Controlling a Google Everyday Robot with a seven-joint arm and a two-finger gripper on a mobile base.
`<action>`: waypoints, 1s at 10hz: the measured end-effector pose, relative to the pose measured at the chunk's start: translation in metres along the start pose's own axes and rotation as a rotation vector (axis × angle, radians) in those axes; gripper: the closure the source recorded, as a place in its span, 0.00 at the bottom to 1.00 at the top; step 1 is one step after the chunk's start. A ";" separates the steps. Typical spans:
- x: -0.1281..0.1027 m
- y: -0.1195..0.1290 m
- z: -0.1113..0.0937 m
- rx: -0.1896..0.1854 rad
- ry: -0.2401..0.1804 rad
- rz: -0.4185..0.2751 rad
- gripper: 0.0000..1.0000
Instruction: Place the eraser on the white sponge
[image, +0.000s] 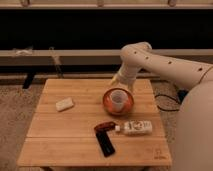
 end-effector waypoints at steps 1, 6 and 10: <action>0.000 0.000 0.000 0.000 0.000 0.000 0.20; 0.003 0.000 -0.001 -0.006 0.010 -0.011 0.20; 0.076 0.019 -0.002 -0.012 0.061 -0.124 0.20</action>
